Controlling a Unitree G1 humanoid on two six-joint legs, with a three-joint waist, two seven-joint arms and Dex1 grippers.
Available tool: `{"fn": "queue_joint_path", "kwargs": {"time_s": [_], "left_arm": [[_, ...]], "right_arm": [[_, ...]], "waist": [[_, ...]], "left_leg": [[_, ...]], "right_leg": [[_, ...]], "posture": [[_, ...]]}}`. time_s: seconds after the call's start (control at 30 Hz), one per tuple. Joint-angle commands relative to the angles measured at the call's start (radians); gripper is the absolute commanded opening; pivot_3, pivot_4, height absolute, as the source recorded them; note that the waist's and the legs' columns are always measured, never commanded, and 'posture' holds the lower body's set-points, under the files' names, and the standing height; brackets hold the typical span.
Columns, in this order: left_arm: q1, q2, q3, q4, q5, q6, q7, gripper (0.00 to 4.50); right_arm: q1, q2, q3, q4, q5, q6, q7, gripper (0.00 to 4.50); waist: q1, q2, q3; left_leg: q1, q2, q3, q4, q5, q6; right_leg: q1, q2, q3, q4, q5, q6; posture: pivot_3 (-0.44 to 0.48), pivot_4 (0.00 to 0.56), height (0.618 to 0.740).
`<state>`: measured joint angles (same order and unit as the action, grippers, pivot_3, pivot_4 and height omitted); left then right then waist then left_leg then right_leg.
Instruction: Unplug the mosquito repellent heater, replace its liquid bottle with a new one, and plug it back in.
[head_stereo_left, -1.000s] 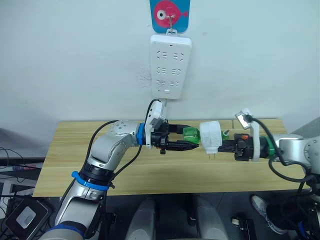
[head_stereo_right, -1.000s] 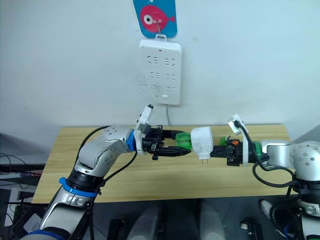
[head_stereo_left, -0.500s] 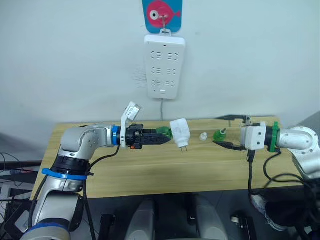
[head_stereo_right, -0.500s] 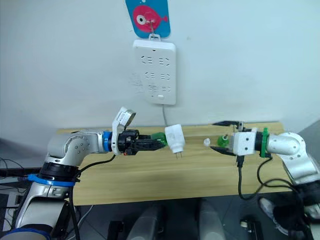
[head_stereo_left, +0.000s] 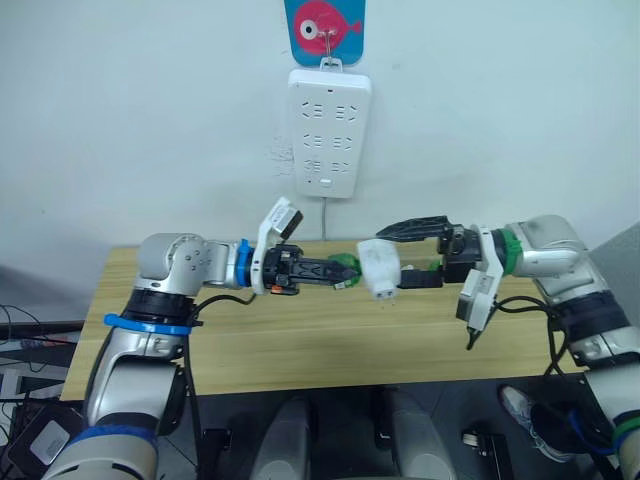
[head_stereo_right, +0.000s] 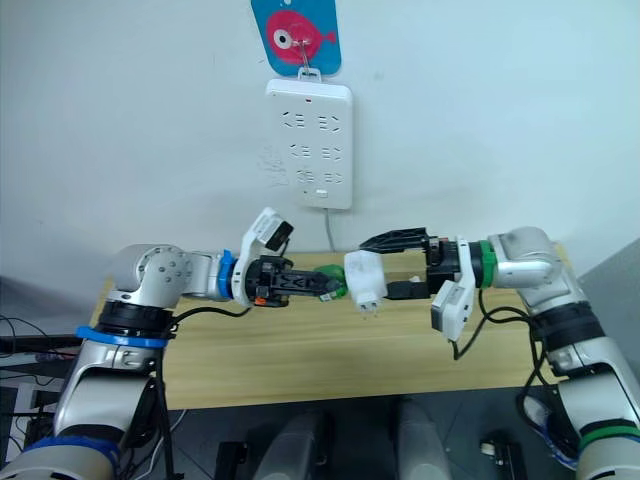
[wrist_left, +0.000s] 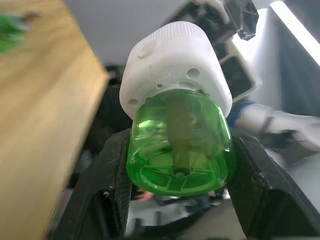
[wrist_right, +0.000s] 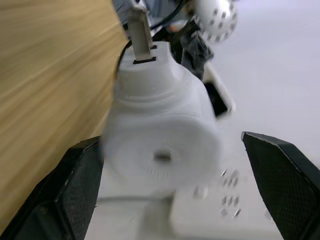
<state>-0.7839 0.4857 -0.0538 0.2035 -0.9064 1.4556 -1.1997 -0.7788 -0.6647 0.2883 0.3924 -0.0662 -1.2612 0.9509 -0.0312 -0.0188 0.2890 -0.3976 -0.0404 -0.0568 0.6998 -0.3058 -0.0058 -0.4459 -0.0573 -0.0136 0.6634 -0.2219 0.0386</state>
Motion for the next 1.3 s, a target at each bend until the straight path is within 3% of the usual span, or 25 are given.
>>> {"fn": "queue_joint_path", "kwargs": {"time_s": [0.03, 0.33, 0.43, 0.57, 0.77, 0.9, 1.13, 1.23, 1.3], "left_arm": [[-0.01, 0.007, 0.048, -0.037, -0.053, 0.039, 0.01, 2.27], [0.004, -0.004, 0.066, -0.038, -0.066, 0.055, 0.056, 2.27], [0.002, -0.015, 0.082, -0.026, -0.074, 0.071, 0.075, 2.27], [0.006, -0.018, 0.082, -0.023, -0.079, 0.082, 0.082, 2.27], [0.009, -0.018, 0.071, -0.022, -0.076, 0.072, 0.086, 2.27], [0.033, -0.012, 0.071, -0.044, -0.051, -0.028, 0.066, 2.27], [0.017, 0.059, 0.112, -0.067, -0.047, -0.136, 0.033, 4.35], [0.098, 0.173, 0.045, -0.228, 0.071, -0.358, -0.057, 4.5], [0.176, 0.213, -0.006, -0.317, 0.219, -0.592, -0.062, 4.5]], "right_arm": [[-0.031, -0.015, 0.008, 0.06, -0.037, -0.055, -0.041, 4.47], [-0.062, -0.024, 0.055, 0.068, -0.019, -0.097, -0.118, 4.47], [-0.061, -0.032, 0.063, 0.048, 0.002, -0.105, -0.146, 4.12], [-0.061, -0.041, 0.077, 0.034, 0.0, -0.104, -0.165, 3.05], [-0.065, -0.05, 0.093, 0.022, 0.013, -0.096, -0.183, 3.0], [-0.055, -0.061, 0.098, 0.013, 0.024, -0.075, -0.184, 3.0], [0.041, -0.119, 0.079, -0.021, 0.042, 0.067, -0.168, 3.0], [0.143, -0.151, 0.048, -0.101, 0.174, 0.366, -0.141, 3.0], [0.227, -0.182, 0.047, -0.231, 0.341, 0.693, -0.078, 3.0]], "waist": [[-0.001, 0.0, 0.0], [-0.001, 0.0, 0.0], [0.0, 0.0, 0.0], [-0.001, 0.0, 0.0], [-0.001, 0.0, 0.0], [-0.001, 0.0, 0.0], [0.0, 0.0, 0.0], [0.0, 0.0, 0.0], [0.002, 0.001, 0.0]], "left_leg": [[0.0, 0.0, 0.0, 0.0, 0.0, 0.0], [0.0, 0.0, 0.001, 0.0, 0.0, 0.0], [0.0, 0.0, 0.0, 0.0, 0.0, 0.0], [0.0, 0.0, 0.0, 0.0, 0.0, 0.0], [0.0, 0.0, 0.001, 0.0, 0.0, 0.0], [0.0, 0.0, 0.001, 0.0, 0.0, 0.0], [0.0, 0.0, 0.0, 0.0, 0.0, 0.0], [-0.001, 0.0, 0.0, -0.001, 0.0, 0.0], [-0.001, 0.0, 0.0, -0.002, 0.0, 0.0]], "right_leg": [[0.0, 0.0, 0.0, 0.0, 0.0, 0.0], [-0.001, 0.0, 0.001, 0.001, 0.0, 0.0], [-0.001, 0.0, 0.001, 0.001, 0.0, 0.0], [-0.001, 0.0, 0.001, 0.001, 0.0, 0.0], [-0.001, 0.0, 0.001, 0.001, 0.0, 0.0], [-0.001, -0.001, 0.001, 0.001, 0.0, 0.0], [-0.001, -0.001, 0.001, 0.001, 0.0, 0.0], [-0.001, -0.002, 0.001, 0.0, 0.0, 0.0], [-0.001, -0.004, 0.002, 0.0, 0.0, -0.001]], "posture": [[0.0, 0.232, 0.74], [0.005, 0.237, 0.74], [0.002, 0.244, 0.74], [0.0, 0.246, 0.74], [-0.006, 0.251, 0.74], [-0.006, 0.253, 0.74], [-0.001, 0.258, 0.74], [0.008, 0.262, 0.74], [0.018, 0.263, 0.74]]}}
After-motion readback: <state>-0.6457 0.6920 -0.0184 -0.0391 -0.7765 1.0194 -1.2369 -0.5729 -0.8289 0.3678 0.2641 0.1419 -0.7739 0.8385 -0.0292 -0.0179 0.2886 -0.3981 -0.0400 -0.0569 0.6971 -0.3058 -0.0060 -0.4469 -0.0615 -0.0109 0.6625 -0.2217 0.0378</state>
